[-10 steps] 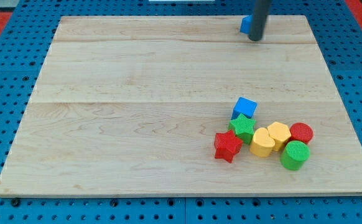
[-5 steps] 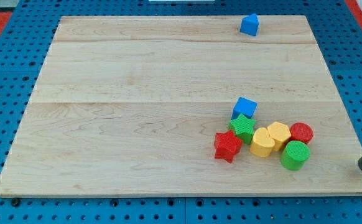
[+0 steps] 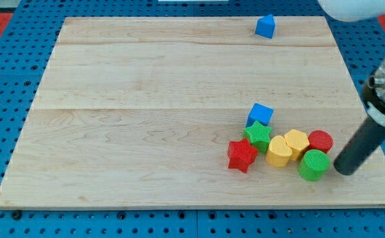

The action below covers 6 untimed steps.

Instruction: Move the red circle under the triangle

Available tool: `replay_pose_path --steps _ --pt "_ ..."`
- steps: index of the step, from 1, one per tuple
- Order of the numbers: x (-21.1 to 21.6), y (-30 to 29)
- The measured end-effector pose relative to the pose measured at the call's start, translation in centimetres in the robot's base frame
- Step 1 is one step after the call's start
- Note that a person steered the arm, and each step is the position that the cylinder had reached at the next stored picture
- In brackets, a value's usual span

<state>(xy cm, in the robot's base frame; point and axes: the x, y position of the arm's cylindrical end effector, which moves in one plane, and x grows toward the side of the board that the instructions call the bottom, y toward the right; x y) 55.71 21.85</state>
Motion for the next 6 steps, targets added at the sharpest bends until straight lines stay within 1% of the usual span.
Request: replay_pose_path --steps 1,2,3,6 --pt "-2.6 -2.1" --pt "-4.3 -5.1" --pt "-5.7 -5.2" --pt "-14.9 -5.0"
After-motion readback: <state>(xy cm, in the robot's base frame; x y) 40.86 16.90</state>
